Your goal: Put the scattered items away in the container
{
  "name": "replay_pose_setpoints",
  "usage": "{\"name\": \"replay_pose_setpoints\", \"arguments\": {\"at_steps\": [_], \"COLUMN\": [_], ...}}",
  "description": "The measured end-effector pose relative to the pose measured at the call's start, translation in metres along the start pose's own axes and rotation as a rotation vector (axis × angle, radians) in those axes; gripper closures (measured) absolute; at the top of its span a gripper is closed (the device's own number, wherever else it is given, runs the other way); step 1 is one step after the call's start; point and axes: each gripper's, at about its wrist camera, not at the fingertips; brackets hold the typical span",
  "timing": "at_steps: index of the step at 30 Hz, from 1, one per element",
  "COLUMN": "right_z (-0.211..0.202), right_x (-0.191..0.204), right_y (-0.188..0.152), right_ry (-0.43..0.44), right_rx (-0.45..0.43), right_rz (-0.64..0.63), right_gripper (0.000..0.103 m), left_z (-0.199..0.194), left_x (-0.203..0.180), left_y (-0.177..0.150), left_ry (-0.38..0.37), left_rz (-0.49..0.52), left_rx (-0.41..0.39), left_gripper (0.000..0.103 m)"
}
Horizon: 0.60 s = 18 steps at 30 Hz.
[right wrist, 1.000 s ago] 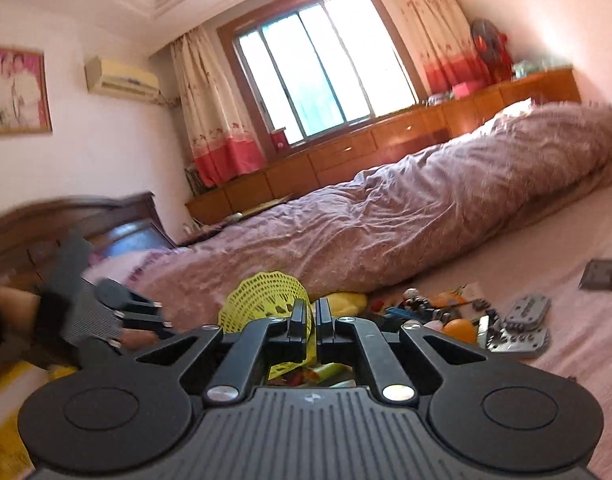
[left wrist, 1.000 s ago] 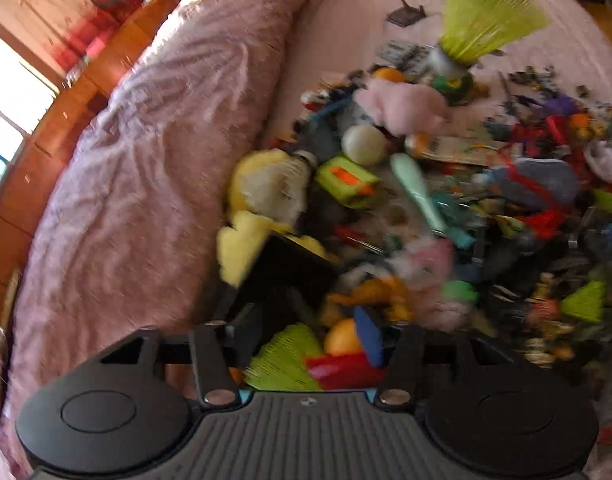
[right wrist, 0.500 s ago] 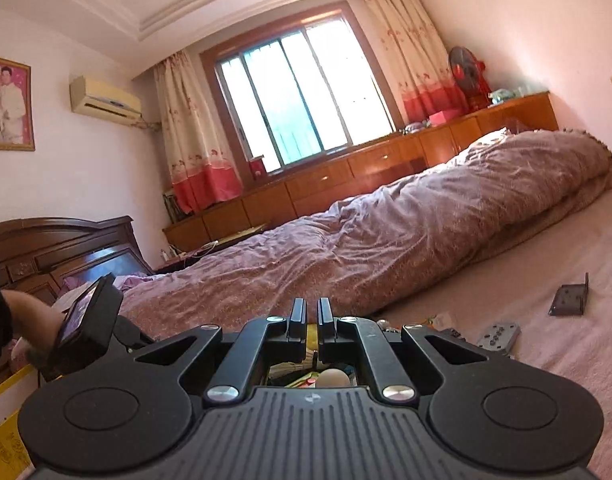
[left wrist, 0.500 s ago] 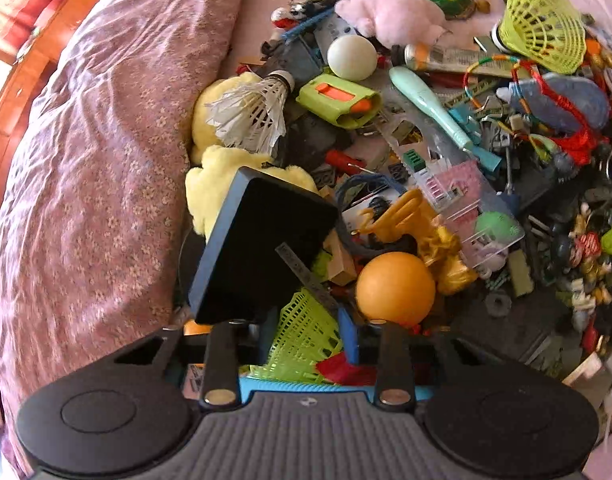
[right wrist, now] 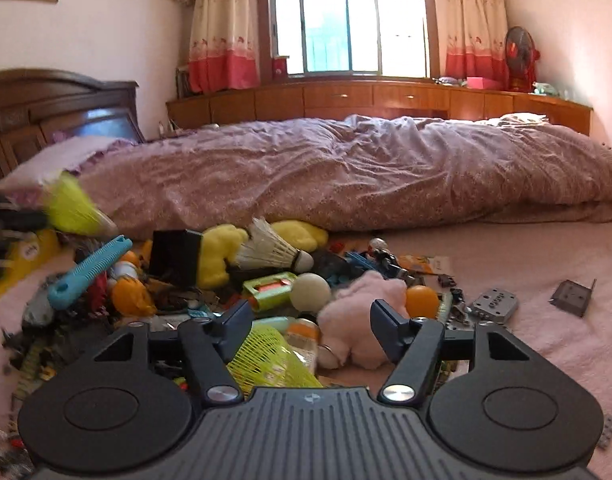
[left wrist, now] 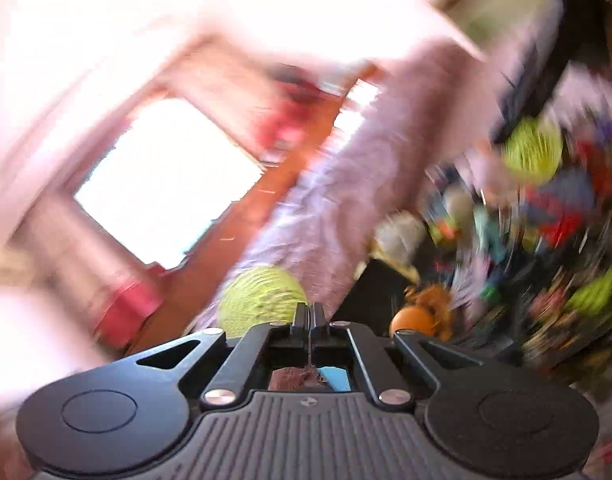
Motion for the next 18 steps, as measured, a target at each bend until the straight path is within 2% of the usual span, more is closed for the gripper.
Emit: {"name": "replay_pose_setpoints", "arguments": {"at_steps": [3,4,6,8,10,13,15,18], "right_z": [0.004,0.004,0.0,-0.006,-0.011,-0.019,-0.021,-0.015], "right_x": [-0.004,-0.006,-0.007,-0.004,0.003,0.012,0.014,0.015], "right_y": [-0.004,-0.006,-0.01,-0.016,-0.025,-0.034,-0.036,-0.04], "right_ry": [-0.046,-0.055,-0.077,-0.101,-0.124,-0.136,-0.139,-0.147], "right_rx": [0.012,0.006,-0.016,-0.047,-0.05,-0.077,-0.108,-0.103], "right_rz": [0.024,0.031,0.041,0.04,0.015,0.018,0.031,0.025], "right_gripper": [0.037,0.037,0.037,0.037,0.037,0.037,0.038,0.041], "left_z": [-0.052,-0.068,-0.095,-0.11,-0.114,-0.124,-0.13,-0.129], "left_x": [-0.032,-0.043,-0.061,-0.075,-0.078,-0.068,-0.054,-0.035], "left_y": [-0.014,-0.017,-0.026,-0.037,-0.038,-0.041,-0.049,-0.066], "left_ry": [0.105,0.15,0.217,0.186,0.135,0.127,0.082,0.062], "left_rz": [-0.169,-0.259,-0.517,-0.681,-0.738,-0.873,-0.976,-1.122], "left_rx": [-0.053,-0.066,-0.072,-0.045,-0.009,-0.011,-0.009,0.029], "left_gripper": [0.102,0.102,0.102,0.102,0.102,0.101,0.099,0.098]}}
Point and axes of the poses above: each gripper's, at about its wrist camera, not at the fingertips, and z roughly the way its jaws point, x to its left, y to its top, and after that the axes turned 7 degrees about -z, right-handed
